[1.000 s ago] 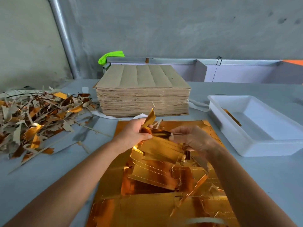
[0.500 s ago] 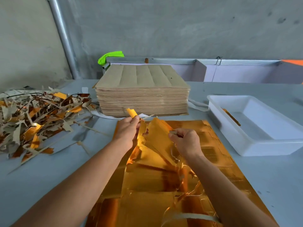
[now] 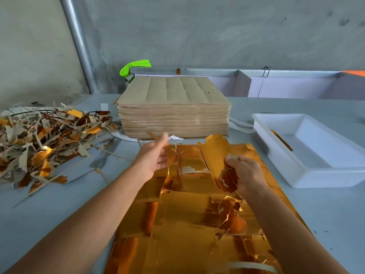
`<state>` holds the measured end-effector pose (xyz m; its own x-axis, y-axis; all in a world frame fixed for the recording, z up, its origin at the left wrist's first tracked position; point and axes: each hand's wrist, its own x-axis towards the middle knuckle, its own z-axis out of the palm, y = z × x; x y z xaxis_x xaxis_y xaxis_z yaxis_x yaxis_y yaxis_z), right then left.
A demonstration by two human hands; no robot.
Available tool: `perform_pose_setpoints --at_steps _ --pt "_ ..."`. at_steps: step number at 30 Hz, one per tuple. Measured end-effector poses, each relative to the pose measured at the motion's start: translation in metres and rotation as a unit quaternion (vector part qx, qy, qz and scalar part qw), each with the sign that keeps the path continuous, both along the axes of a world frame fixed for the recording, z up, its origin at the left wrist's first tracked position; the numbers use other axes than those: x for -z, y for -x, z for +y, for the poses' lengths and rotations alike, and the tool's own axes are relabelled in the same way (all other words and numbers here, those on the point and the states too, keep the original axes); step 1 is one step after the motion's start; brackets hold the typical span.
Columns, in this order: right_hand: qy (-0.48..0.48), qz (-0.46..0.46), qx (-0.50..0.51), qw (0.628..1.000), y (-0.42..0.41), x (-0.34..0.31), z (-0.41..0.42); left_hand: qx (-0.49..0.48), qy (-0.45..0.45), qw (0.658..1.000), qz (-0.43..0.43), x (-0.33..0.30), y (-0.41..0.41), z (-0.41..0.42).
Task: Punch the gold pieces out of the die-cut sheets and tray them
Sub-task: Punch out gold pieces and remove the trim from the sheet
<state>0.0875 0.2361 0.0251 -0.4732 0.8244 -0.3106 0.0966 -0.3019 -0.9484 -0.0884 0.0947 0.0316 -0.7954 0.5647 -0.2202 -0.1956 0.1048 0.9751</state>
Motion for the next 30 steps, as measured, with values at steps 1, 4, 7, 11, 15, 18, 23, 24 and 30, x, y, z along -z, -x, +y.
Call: perform_pose_setpoints --at_steps 1,4,7,11,15,18,23,24,30 --pt "0.005 0.005 -0.006 1.0 -0.001 0.0 0.001 0.033 0.037 0.999 0.018 0.001 -0.004 -0.001" --pt "0.018 0.021 -0.029 0.999 -0.003 0.003 0.002 0.069 0.15 0.982 0.087 0.01 -0.014 -0.003" --pt "0.014 0.031 -0.096 0.995 -0.007 0.005 0.003 0.047 0.199 0.97 0.131 0.02 -0.01 -0.003" --pt "-0.113 0.028 -0.235 0.965 -0.016 0.002 0.006 0.052 0.15 0.978 0.137 0.016 -0.001 -0.008" --pt "-0.305 -0.008 -0.326 0.895 -0.013 -0.017 -0.001 0.151 0.135 0.963 0.179 0.002 0.001 -0.016" --pt "-0.427 -0.04 -0.374 0.822 0.0 -0.031 -0.009 0.237 0.169 0.929 0.23 -0.007 -0.003 -0.016" --pt "-0.453 -0.115 -0.431 0.772 0.016 -0.03 -0.018 0.299 0.144 0.912 0.243 -0.011 -0.008 -0.011" --pt "-0.445 -0.111 -0.418 0.784 0.015 -0.028 -0.019 0.287 0.13 0.919 0.237 -0.01 -0.007 -0.011" --pt "-0.341 -0.069 -0.308 0.885 0.011 -0.013 -0.014 0.136 0.07 0.982 0.11 0.004 -0.001 -0.013"
